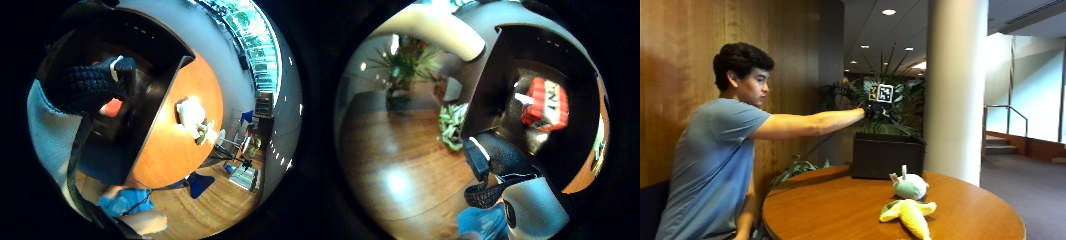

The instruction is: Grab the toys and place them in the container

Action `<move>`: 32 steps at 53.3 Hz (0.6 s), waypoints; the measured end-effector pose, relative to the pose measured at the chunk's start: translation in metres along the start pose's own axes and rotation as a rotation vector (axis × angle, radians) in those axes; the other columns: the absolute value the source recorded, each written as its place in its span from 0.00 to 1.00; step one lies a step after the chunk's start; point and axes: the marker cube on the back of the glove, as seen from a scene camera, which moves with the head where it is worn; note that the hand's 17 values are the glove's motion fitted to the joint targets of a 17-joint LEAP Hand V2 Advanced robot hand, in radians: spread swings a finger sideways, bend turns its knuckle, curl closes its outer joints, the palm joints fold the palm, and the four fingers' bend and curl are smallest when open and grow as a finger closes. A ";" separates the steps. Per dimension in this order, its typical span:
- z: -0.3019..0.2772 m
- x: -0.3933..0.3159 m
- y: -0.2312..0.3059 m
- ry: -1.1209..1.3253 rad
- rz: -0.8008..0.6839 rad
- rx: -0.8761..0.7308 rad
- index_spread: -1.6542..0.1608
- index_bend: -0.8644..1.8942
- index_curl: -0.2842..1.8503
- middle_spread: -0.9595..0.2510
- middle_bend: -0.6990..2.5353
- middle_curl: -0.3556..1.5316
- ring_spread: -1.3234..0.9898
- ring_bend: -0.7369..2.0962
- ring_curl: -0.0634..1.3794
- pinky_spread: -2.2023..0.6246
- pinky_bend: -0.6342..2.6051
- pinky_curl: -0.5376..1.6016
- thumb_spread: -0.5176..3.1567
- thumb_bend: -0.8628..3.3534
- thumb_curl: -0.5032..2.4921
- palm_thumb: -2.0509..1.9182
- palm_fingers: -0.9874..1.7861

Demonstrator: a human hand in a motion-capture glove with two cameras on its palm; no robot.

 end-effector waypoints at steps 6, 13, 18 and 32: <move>-0.015 0.003 0.008 0.028 0.015 0.031 0.76 0.37 0.24 0.80 0.30 0.43 0.56 0.50 0.28 0.77 0.63 0.42 0.44 0.19 0.27 0.51 0.32; -0.035 0.021 0.034 0.045 -0.075 0.057 0.75 0.37 0.25 0.81 0.29 0.43 0.57 0.48 0.26 0.78 0.61 0.41 0.44 0.19 0.26 0.51 0.33; -0.044 0.038 0.049 0.085 -0.033 0.061 0.75 0.37 0.25 0.81 0.29 0.42 0.58 0.47 0.25 0.78 0.61 0.41 0.44 0.20 0.26 0.51 0.34; -0.055 0.042 0.070 0.127 0.022 0.058 0.75 0.37 0.26 0.81 0.28 0.42 0.58 0.46 0.24 0.78 0.60 0.40 0.44 0.20 0.26 0.51 0.35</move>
